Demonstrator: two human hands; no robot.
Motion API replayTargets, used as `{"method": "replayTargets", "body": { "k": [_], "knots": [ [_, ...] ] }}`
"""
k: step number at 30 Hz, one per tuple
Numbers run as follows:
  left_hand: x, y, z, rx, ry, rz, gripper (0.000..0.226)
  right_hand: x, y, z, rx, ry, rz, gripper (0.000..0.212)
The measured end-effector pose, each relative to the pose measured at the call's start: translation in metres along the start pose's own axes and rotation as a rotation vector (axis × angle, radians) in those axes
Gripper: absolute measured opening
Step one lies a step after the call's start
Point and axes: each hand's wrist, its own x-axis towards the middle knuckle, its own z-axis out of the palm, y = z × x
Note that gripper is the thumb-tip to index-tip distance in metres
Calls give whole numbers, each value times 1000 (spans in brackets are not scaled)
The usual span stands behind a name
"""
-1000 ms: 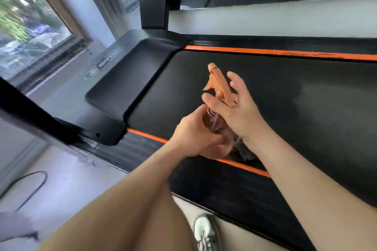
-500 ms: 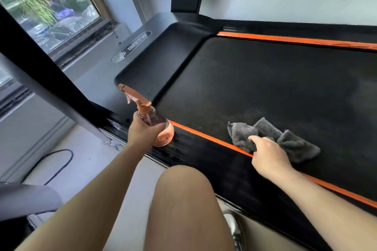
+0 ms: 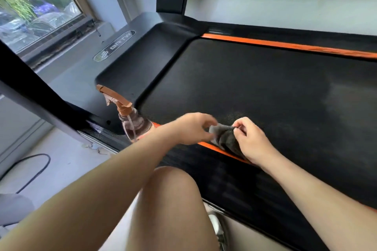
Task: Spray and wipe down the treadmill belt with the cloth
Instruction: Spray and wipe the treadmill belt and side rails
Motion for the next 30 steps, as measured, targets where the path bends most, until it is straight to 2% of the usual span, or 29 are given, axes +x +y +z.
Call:
{"method": "replayTargets", "body": {
  "k": [3,5,6,8,9,11,12,15,18,20,22,24,25,26,27,30],
  "knots": [
    [20,19,12,-215,-18,11,49,2,-10,-9,343,103,79,15],
    [23,21,14,-468,83,-25,36,1,-12,-21,555,125,146,8],
    [22,20,14,-567,126,-25,26,0,-12,-27,606,70,151,12],
    [21,19,12,-656,186,-15,13,-2,-6,-38,485,-153,150,44],
    [21,20,11,-653,224,-12,17,-4,-4,-42,328,-250,130,53],
    [20,24,9,-605,322,-50,35,-8,3,-43,13,-267,86,48],
    [20,26,7,-572,378,-83,42,-7,8,-44,-55,-212,85,39],
    [24,20,3,-424,524,-136,47,-3,12,-56,-13,-108,126,14],
    [24,9,2,-316,670,-93,24,6,3,-74,-200,45,93,6],
    [21,8,-1,-328,818,-12,18,10,-11,-81,-310,276,-27,4],
    [19,12,-5,-319,992,79,28,11,-22,-85,-267,497,-258,5],
    [15,13,-8,-272,1078,123,38,7,-26,-85,-290,608,-427,9],
    [12,12,-8,-228,1050,130,42,6,-22,-84,-330,606,-459,11],
    [10,9,-6,-176,954,126,45,4,-16,-82,-377,558,-446,13],
    [9,5,-3,-110,793,116,48,1,-7,-81,-446,457,-389,16],
    [10,1,11,143,112,18,52,-12,24,-75,-663,34,-36,27]
  ]
}}
